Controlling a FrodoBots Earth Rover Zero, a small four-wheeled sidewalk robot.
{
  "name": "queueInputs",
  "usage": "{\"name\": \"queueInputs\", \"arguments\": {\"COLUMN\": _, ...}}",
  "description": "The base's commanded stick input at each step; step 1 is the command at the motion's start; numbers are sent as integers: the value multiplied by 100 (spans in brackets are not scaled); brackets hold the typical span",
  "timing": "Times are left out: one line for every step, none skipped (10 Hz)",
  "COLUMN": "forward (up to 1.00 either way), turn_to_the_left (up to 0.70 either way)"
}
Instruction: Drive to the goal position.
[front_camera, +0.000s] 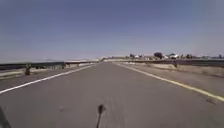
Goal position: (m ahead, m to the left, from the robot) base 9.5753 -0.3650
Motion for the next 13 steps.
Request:
{"name": "queueInputs", "arguments": {"forward": 100, "turn_to_the_left": -1}}
{"name": "queueInputs", "arguments": {"forward": 100, "turn_to_the_left": -1}}
{"name": "queueInputs", "arguments": {"forward": 100, "turn_to_the_left": -1}}
{"name": "queueInputs", "arguments": {"forward": 100, "turn_to_the_left": -1}}
{"name": "queueInputs", "arguments": {"forward": 100, "turn_to_the_left": -1}}
{"name": "queueInputs", "arguments": {"forward": 100, "turn_to_the_left": -1}}
{"name": "queueInputs", "arguments": {"forward": 100, "turn_to_the_left": -1}}
{"name": "queueInputs", "arguments": {"forward": 100, "turn_to_the_left": -1}}
{"name": "queueInputs", "arguments": {"forward": 100, "turn_to_the_left": -1}}
{"name": "queueInputs", "arguments": {"forward": 100, "turn_to_the_left": -1}}
{"name": "queueInputs", "arguments": {"forward": 100, "turn_to_the_left": -1}}
{"name": "queueInputs", "arguments": {"forward": 100, "turn_to_the_left": -1}}
{"name": "queueInputs", "arguments": {"forward": 100, "turn_to_the_left": -1}}
